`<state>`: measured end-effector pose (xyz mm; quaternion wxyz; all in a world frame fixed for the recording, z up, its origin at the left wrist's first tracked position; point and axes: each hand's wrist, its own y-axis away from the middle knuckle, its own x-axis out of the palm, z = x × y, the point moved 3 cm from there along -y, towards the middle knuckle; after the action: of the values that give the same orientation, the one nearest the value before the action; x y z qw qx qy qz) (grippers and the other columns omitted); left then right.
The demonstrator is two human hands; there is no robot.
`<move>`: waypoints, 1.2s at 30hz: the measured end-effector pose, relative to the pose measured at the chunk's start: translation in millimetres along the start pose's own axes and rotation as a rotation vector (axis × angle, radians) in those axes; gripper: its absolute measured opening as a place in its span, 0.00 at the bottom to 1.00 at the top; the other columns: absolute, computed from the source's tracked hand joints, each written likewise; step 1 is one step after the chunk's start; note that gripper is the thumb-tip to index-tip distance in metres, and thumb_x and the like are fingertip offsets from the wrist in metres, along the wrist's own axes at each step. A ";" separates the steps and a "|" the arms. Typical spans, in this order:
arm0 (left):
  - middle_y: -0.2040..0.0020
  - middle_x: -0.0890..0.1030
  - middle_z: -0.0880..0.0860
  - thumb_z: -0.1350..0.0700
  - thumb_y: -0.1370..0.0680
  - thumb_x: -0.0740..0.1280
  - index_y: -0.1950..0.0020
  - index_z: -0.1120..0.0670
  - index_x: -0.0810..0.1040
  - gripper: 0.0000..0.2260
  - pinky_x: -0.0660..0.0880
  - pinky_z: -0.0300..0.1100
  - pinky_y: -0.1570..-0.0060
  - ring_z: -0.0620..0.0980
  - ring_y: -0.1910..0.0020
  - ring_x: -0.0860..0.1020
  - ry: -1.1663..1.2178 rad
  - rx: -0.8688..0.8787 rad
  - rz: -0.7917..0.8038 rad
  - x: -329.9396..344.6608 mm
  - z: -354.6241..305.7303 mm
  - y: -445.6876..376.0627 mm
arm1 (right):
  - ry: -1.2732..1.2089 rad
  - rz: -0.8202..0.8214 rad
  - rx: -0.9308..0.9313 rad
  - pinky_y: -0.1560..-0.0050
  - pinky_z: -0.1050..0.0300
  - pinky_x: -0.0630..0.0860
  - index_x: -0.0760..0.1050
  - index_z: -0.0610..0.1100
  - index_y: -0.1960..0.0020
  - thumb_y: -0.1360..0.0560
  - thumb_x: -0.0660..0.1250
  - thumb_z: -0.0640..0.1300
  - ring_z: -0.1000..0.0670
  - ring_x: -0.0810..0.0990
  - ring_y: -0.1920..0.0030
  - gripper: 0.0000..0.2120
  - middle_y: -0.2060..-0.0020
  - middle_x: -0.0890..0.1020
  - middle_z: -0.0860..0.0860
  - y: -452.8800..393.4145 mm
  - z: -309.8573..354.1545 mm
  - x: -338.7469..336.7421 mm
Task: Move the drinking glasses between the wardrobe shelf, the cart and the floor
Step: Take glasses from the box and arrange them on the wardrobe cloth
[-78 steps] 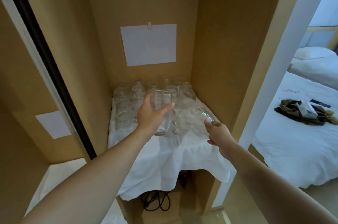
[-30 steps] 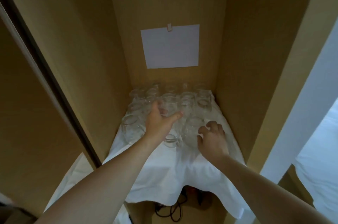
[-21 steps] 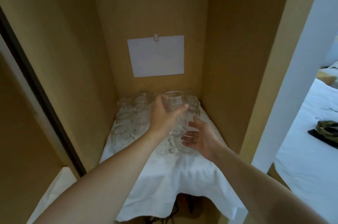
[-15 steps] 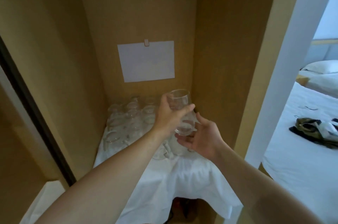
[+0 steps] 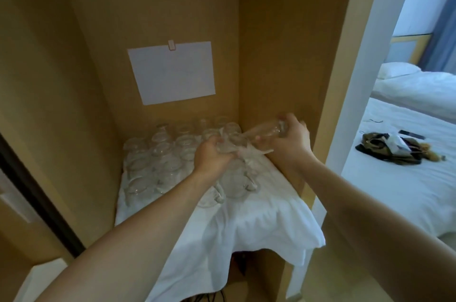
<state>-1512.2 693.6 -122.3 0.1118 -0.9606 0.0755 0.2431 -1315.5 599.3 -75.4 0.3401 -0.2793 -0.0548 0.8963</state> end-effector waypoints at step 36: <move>0.32 0.77 0.53 0.44 0.27 0.76 0.32 0.49 0.77 0.25 0.70 0.47 0.33 0.57 0.30 0.70 -0.397 0.123 0.007 22.2 27.9 -44.9 | 0.591 0.573 -0.233 0.33 0.48 0.73 0.52 0.59 0.19 0.32 0.80 0.48 0.43 0.65 0.28 0.52 0.22 0.57 0.53 -55.8 -74.8 84.3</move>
<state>-1496.4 741.9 -149.0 0.1821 -0.8848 0.0699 0.4231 -1294.6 689.0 -161.0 0.0444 -0.5648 0.0238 0.8237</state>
